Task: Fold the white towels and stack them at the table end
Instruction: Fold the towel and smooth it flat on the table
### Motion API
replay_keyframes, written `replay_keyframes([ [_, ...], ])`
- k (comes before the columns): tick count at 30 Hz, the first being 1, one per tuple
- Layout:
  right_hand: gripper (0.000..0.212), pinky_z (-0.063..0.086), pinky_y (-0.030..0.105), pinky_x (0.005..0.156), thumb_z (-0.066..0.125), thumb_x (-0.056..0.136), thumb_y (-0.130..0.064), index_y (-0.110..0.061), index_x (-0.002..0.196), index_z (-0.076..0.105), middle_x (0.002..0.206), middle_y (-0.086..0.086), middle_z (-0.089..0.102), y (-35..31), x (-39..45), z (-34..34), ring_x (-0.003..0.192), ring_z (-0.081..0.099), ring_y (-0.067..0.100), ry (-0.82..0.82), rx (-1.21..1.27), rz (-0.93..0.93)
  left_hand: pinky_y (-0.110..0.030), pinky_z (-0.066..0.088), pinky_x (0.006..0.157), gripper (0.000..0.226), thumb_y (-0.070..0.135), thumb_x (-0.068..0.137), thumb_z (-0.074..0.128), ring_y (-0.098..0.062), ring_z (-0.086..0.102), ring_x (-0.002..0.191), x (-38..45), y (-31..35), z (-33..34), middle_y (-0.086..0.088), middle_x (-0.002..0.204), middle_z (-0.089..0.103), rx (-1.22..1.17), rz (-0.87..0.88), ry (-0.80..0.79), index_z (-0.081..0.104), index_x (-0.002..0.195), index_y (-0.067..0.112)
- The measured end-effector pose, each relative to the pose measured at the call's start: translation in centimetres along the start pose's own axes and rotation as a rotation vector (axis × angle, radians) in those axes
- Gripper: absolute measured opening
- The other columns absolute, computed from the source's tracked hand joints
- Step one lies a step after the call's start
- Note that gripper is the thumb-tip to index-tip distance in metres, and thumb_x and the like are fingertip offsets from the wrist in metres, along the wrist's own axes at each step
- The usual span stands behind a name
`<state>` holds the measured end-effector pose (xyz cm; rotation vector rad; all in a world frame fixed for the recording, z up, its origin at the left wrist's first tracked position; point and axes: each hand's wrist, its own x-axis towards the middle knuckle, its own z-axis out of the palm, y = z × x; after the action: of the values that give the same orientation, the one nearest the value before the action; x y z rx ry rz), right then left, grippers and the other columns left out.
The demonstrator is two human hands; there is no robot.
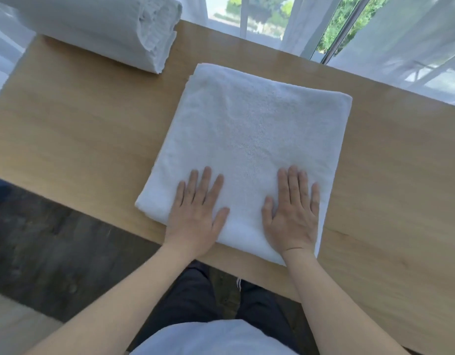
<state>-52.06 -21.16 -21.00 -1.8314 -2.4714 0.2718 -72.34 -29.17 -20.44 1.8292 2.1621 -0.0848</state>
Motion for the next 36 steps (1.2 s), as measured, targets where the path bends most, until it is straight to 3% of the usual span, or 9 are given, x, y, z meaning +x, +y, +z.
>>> replay_keyframes([
  [4,0.067,-0.001,0.046,0.125,0.026,0.101,-0.044,-0.013,0.16,0.014,0.167,0.005,0.01,-0.1,-0.4,-0.3,0.155,0.0,0.019,-0.031,0.005,0.009,-0.047,0.001,0.126,0.071,0.06,0.102,0.019,-0.023,-0.007,0.156,-6.1,0.8,0.5,-0.002,0.169,-0.002,-0.122,-0.059,0.061,0.009,0.161,0.022],
  [6,0.066,-0.005,0.044,0.125,0.023,0.102,-0.044,-0.015,0.161,0.01,0.168,0.004,0.006,0.0,-0.5,-0.5,0.155,-0.004,0.017,-0.051,0.004,0.016,-0.033,0.0,0.125,0.075,0.06,0.102,0.032,-0.018,-0.011,0.155,-8.2,1.8,0.7,0.0,0.169,-0.007,-0.37,-0.177,0.139,0.01,0.161,0.021],
  [9,0.066,-0.01,0.042,0.124,0.022,0.103,-0.044,-0.017,0.161,0.006,0.168,0.002,0.002,0.0,-0.6,-0.7,0.154,-0.008,0.015,-0.074,0.019,0.021,-0.017,0.024,0.117,0.083,0.05,0.094,0.056,-0.008,0.004,0.153,-10.4,4.2,0.5,0.012,0.167,0.001,-0.909,-0.478,0.302,0.008,0.159,0.03],
  [12,0.066,-0.013,0.04,0.123,0.022,0.103,-0.044,-0.017,0.161,0.006,0.168,0.001,0.001,-0.1,-0.7,-0.9,0.154,-0.009,0.014,-0.078,0.037,0.027,-0.033,0.04,0.114,0.096,0.057,0.089,0.062,-0.014,0.026,0.149,-9.7,6.5,0.0,0.01,0.165,0.012,-1.14,-0.654,0.175,-0.002,0.158,0.036],
  [19,0.066,-0.013,0.04,0.123,0.03,0.103,-0.036,-0.014,0.161,0.007,0.168,0.003,0.003,-0.9,-2.5,-0.8,0.154,-0.007,0.016,-0.05,0.102,0.135,-0.049,0.025,0.12,0.106,0.045,0.091,0.068,-0.025,0.016,0.147,-3.8,8.3,-1.2,0.001,0.165,0.016,-1.091,-0.72,0.236,-0.007,0.16,0.018],
  [24,0.07,0.002,0.043,0.123,0.035,0.094,-0.026,-0.01,0.16,0.015,0.167,0.008,0.014,-3.0,-3.9,-0.8,0.154,0.009,0.024,-0.046,0.088,0.258,-0.052,0.041,0.109,0.097,0.03,0.082,0.077,-0.028,0.037,0.135,0.7,4.6,-2.6,0.001,0.151,0.038,-1.084,-0.578,0.209,0.014,0.156,0.024],
  [28,0.064,0.034,0.048,0.106,0.039,0.091,-0.035,-0.004,0.147,0.043,0.148,0.015,0.048,-4.2,-4.0,-1.1,0.135,0.044,0.033,0.0,0.066,0.256,-0.035,0.048,0.099,0.083,0.017,0.087,0.072,-0.003,0.056,0.113,5.9,1.1,-4.6,0.02,0.128,0.051,-1.047,-0.307,0.117,0.024,0.154,0.026],
  [32,0.055,0.041,0.044,0.086,0.054,0.088,-0.039,-0.006,0.133,0.056,0.122,0.012,0.06,-6.0,-3.9,-0.9,0.102,0.053,0.031,0.028,0.061,0.227,-0.037,0.035,0.116,0.08,0.014,0.094,0.068,-0.014,0.041,0.137,11.2,-1.7,-6.3,0.005,0.153,0.038,-0.977,-0.068,-0.066,0.019,0.157,0.018],
  [36,0.035,0.046,0.039,0.079,0.059,0.087,-0.035,-0.012,0.114,0.062,0.1,0.004,0.057,-8.2,-3.3,-0.8,0.087,0.049,0.026,0.109,0.175,0.124,-0.036,0.015,0.124,0.071,0.006,0.098,0.06,-0.022,0.018,0.153,15.2,-1.7,-7.2,-0.006,0.166,0.018,-0.717,0.115,-0.034,0.022,0.158,0.008],
])
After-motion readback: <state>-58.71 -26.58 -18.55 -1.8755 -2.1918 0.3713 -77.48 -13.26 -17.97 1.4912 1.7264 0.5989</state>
